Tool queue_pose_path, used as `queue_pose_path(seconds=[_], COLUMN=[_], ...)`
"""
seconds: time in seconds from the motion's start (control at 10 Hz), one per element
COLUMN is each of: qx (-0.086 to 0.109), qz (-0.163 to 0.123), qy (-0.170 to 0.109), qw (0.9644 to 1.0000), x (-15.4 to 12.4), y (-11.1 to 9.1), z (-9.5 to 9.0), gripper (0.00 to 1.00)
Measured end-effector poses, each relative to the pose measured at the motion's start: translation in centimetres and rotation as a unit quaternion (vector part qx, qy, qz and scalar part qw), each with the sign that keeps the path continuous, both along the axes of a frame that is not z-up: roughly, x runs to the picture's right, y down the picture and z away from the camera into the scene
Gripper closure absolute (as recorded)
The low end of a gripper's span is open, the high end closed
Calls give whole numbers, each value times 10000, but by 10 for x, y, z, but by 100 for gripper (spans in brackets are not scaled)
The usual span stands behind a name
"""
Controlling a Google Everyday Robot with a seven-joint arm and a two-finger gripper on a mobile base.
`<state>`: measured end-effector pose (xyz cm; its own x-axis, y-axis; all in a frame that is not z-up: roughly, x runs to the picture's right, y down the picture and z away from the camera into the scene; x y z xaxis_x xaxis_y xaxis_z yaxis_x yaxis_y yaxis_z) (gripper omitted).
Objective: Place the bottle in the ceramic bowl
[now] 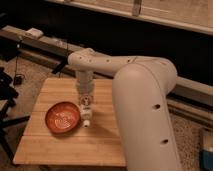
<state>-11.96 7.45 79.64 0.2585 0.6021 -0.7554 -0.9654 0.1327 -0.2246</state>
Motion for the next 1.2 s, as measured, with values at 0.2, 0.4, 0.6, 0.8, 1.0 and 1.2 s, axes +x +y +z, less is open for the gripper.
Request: queue_pose_path(seconds=[0.2,0.4,0.6,0.8,1.0,1.2], qx=[29,46,78,60,18,-19], qz=[-190,-406,-565,-611,-612,-617], qy=[-415,-783,-1068,-1203,-1306,-1370], qw=[9990,9961,9927,9908,9895,9886], x=[-33,-67,-91,-97,-103,-107], y=[-9,-7,0,1,3,6], z=[-4,-8,-15,-17,-18,-16], gripper=[100,97,78,61,42,40])
